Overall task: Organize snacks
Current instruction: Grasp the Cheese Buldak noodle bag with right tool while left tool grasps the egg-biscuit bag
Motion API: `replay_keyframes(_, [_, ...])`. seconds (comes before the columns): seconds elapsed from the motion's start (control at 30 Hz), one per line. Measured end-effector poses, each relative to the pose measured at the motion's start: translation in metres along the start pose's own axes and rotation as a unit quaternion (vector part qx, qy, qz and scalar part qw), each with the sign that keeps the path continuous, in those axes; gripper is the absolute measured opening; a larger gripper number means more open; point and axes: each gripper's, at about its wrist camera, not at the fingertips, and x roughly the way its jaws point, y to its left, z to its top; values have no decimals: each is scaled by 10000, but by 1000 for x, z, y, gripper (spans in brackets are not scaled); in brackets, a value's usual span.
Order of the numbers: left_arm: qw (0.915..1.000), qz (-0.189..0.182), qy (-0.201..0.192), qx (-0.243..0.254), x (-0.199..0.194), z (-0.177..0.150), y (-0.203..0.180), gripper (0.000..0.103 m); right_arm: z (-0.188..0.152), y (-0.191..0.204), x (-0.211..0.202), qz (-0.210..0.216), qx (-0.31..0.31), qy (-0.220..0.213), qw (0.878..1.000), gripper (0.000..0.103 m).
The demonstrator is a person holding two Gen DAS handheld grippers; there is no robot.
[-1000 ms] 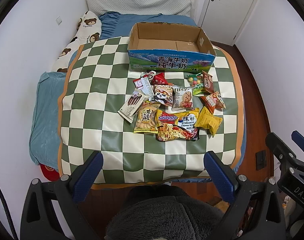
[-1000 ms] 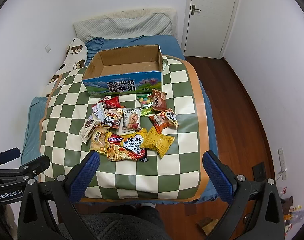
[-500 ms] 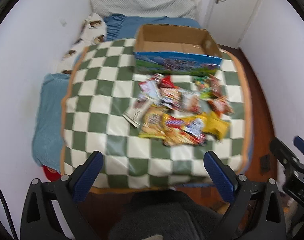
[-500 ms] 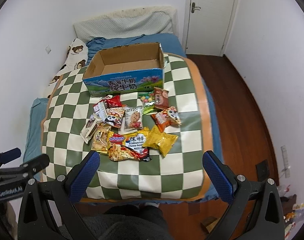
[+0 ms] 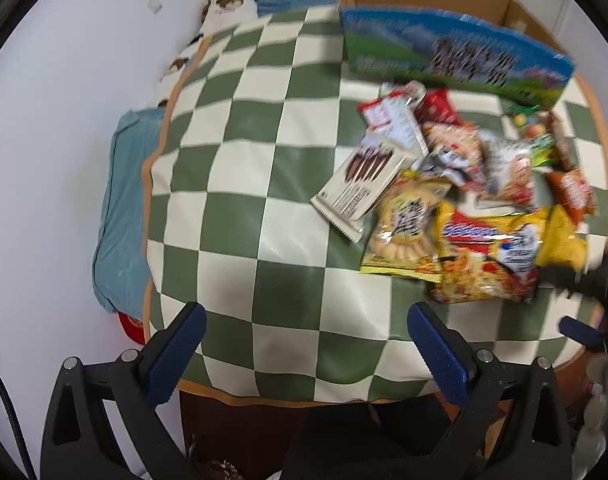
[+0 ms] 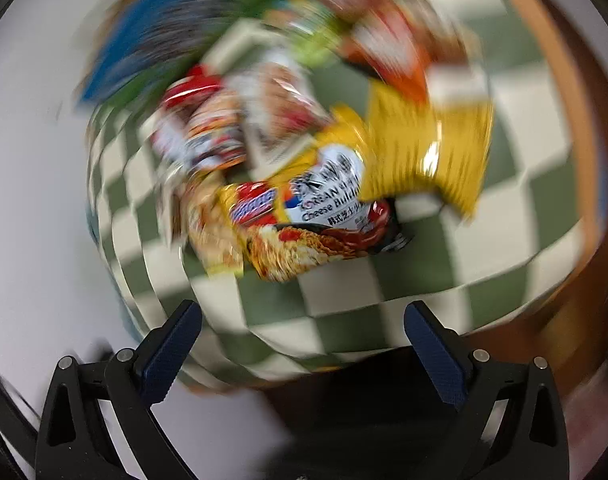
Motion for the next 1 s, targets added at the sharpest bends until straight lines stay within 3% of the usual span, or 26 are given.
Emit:
replay_keyframes(0.07, [9999, 77, 83, 1, 15, 3, 1, 103, 9, -12, 26, 312, 804, 23, 9963, 103])
replay_keyframes(0.13, [9998, 95, 190, 23, 29, 7, 4, 103, 14, -13, 48, 252, 1148, -121, 9930, 103])
replay_keyframes(0.33, [9991, 228, 316, 150, 59, 18, 13, 103, 19, -1, 96, 221, 1785, -226, 9834, 101])
replay_keyframes(0.4, [9988, 170, 370, 254, 67, 22, 14, 103, 17, 0, 108, 135, 1859, -239, 9822, 89])
replay_keyframes(0.43, [9987, 122, 372, 315, 70, 24, 13, 103, 16, 1, 112, 134, 1790, -237, 9835, 88])
replay_keyframes(0.57, [9971, -278, 415, 579, 79, 32, 4, 103, 15, 19, 115, -501, 878, -115, 9948, 85])
replay_keyframes(0.7, [9906, -824, 597, 917, 96, 39, -14, 103, 7, 35, 127, -1123, -204, 197, 9933, 85])
replay_keyframes(0.8, [9831, -1280, 861, 986, 115, 45, -28, 103, -4, 56, 141, -1737, -1188, 389, 9768, 84])
replay_keyframes(0.83, [9809, -1402, 927, 976, 121, 48, -32, 102, -9, 68, 147, -2015, -1623, 422, 9650, 84])
replay_keyframes(1.0, [9757, -1625, 1099, 974, 152, 61, -57, 82, -29, 98, 167, -2499, -2352, 360, 9386, 84])
